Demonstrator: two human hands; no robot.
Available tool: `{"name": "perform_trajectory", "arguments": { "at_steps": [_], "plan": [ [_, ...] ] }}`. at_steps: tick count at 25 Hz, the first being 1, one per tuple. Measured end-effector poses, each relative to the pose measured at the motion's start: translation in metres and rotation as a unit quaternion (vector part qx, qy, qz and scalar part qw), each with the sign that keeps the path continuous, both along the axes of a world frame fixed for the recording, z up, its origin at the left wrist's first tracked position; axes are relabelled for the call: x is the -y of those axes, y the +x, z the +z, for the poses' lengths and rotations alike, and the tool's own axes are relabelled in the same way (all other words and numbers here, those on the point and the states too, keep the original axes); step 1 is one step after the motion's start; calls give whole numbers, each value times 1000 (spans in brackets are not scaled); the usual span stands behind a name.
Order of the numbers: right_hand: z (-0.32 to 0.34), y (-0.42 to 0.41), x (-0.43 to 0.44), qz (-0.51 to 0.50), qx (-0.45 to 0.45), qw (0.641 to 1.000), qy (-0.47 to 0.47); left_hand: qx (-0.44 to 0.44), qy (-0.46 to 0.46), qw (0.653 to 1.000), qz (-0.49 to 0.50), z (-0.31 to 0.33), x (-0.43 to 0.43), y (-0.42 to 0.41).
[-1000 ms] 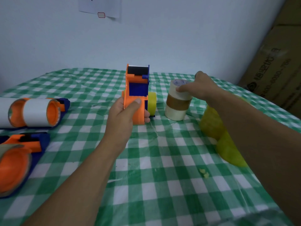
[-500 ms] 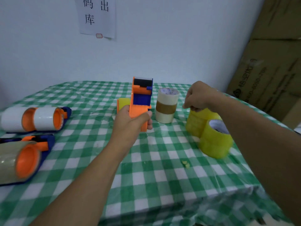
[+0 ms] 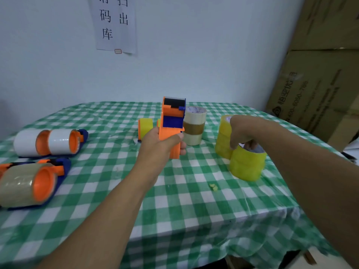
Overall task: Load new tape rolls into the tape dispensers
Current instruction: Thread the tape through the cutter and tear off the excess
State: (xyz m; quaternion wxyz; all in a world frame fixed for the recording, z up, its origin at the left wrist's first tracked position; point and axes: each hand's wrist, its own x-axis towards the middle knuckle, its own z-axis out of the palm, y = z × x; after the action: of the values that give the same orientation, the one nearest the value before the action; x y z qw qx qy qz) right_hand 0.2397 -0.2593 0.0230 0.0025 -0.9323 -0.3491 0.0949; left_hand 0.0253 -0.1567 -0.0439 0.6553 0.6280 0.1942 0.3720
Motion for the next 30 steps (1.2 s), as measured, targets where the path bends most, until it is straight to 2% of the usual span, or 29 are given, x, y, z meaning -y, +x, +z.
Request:
{"name": "perform_trajectory", "arguments": {
  "at_steps": [4,6,8,12,15,17,19,20,22,26,30],
  "plan": [
    [-10,-4,2,10,79,993,-86,2,-5,1000,3,0,2,-2],
    [-15,-4,2,5,84,992,-93,-1,-4,1000,3,-2,2,-4],
    [-12,-3,3,3,80,995,-58,-5,-7,1000,6,-3,0,-6],
    [13,-4,-4,20,87,994,67,-3,-10,1000,4,0,-5,-7],
    [31,-20,-13,36,-23,980,196,-1,-9,1000,13,1,-12,-8],
    [36,-38,-19,41,-154,934,320,-3,-7,1000,24,0,-19,-8],
    [31,-56,-26,25,-287,851,438,1,-7,999,32,1,-25,-8],
    [26,-62,-34,13,-338,812,476,4,-7,999,37,1,-30,-7],
    [13,-70,-51,-9,-409,758,508,3,1,999,50,2,-40,-3],
    [-6,-76,-83,-18,-492,688,533,-6,17,997,79,-5,-61,7],
    [-23,-74,-108,-1,-512,655,556,18,-22,997,75,-11,-77,14]
  ]
}}
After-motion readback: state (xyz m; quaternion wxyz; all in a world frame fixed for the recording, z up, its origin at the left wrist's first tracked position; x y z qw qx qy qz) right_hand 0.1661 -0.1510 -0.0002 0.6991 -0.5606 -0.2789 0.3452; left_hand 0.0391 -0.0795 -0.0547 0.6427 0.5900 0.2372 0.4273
